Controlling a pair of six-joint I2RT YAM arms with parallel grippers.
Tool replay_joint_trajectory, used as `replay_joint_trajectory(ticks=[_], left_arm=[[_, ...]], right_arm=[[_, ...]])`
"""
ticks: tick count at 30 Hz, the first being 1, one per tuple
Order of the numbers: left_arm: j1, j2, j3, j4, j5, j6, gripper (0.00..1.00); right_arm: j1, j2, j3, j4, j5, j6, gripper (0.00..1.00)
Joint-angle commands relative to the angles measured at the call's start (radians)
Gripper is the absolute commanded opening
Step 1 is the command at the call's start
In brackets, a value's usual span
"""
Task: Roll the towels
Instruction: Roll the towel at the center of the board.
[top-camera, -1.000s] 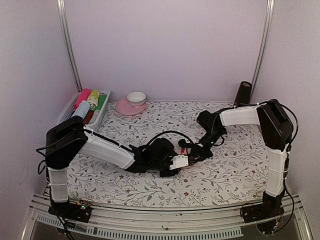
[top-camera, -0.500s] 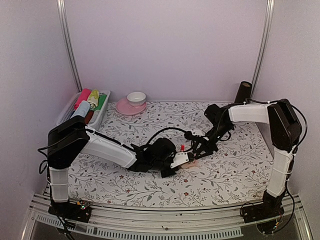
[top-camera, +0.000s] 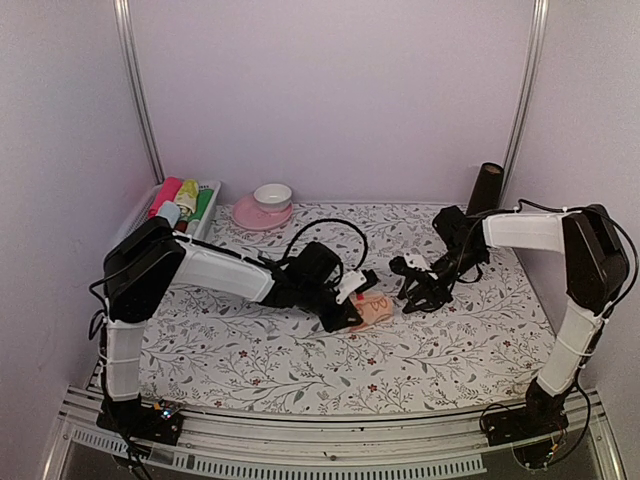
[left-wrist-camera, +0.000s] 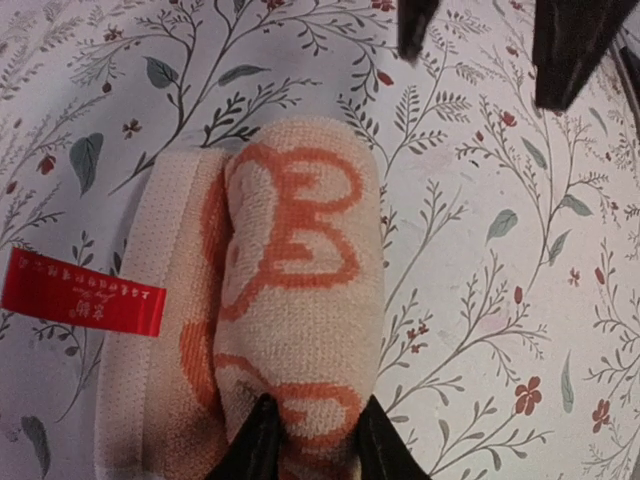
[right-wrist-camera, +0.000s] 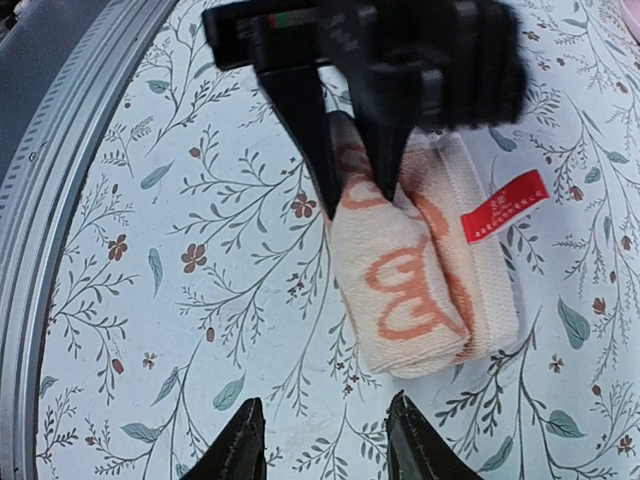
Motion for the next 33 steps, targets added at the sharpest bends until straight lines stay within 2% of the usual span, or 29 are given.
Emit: replay_joint_trajectory(ticks=[1,7,14,27,29,33], left_arm=[[0.066,0.084,0.040,-0.133,0.165,-0.128,0.23],[0.111,0.133,0.076,-0.160,0.275,-0.188,0.24],[0.150,0.179,0.116,-0.185,0.375,-0.222,0.24],[0.183,0.217,0.147,-0.200,0.454,-0.247,0.25],[0.184,0.219,0.155,-0.205,0.451,-0.248,0.27],[0.191,0.185,0.156,-0.199,0.428,-0.252,0.37]], right_arm=[[0.046,-0.044,-0.075,0.096,-0.009,-0.053,0.42],[0.141,-0.043,-0.110,0.262,0.095,0.040,0.42],[0.177,-0.003,-0.109,0.385,0.209,0.165,0.42],[0.225,0.103,-0.061,0.433,0.294,0.242,0.40],[0.231,0.118,-0.052,0.433,0.310,0.253,0.38],[0.235,0.140,-0.055,0.425,0.335,0.254,0.31]])
